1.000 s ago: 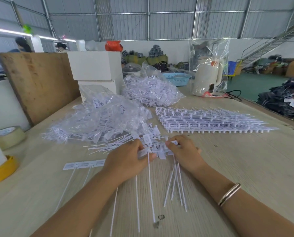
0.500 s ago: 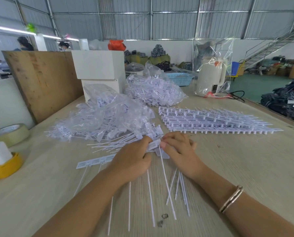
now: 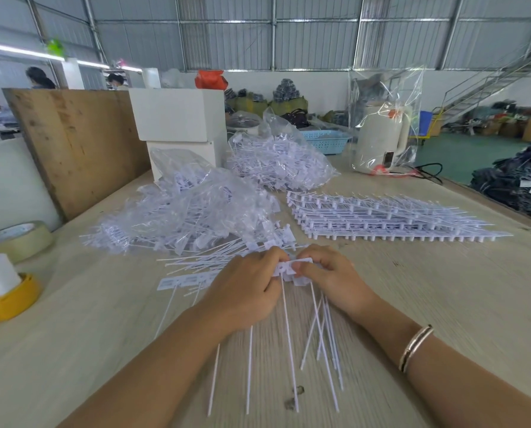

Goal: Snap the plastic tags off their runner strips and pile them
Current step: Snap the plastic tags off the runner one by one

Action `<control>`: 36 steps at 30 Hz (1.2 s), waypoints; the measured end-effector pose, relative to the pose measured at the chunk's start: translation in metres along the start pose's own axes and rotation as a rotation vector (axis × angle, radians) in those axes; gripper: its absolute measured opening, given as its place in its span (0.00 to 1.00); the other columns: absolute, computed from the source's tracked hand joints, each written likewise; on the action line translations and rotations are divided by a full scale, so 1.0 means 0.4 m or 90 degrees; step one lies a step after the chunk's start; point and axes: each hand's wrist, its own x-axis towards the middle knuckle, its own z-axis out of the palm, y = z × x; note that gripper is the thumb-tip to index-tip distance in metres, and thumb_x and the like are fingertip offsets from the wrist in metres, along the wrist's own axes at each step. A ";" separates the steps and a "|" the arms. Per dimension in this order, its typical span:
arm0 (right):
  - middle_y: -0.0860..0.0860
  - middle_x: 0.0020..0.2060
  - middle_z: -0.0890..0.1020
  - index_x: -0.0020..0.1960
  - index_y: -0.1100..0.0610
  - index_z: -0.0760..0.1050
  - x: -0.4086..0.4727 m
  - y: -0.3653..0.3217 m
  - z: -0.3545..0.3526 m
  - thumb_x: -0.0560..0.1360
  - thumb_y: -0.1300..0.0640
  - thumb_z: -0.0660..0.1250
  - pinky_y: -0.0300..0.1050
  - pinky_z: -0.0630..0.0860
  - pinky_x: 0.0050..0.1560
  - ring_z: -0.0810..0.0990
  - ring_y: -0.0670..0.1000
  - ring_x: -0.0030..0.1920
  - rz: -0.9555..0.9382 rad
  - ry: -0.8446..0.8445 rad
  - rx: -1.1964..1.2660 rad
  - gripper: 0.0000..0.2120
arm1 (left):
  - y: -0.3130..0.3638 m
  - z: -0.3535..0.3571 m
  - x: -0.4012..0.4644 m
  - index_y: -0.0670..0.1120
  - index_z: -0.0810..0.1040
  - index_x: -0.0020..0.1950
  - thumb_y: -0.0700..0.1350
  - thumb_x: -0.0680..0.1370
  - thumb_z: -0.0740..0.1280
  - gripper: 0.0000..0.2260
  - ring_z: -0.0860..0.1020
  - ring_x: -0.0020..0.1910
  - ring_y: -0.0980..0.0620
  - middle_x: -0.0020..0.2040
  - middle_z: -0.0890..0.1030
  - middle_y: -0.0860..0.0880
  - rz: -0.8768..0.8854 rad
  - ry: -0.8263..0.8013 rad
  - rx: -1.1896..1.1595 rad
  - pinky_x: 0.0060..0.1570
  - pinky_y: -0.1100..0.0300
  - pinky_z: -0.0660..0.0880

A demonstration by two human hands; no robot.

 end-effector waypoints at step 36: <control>0.42 0.36 0.82 0.39 0.40 0.79 -0.009 0.001 0.006 0.75 0.56 0.68 0.61 0.68 0.59 0.79 0.45 0.43 -0.081 0.043 0.020 0.11 | 0.000 0.016 0.015 0.58 0.77 0.42 0.47 0.77 0.67 0.06 0.82 0.40 0.57 0.40 0.84 0.54 -0.116 0.098 -0.354 0.43 0.59 0.76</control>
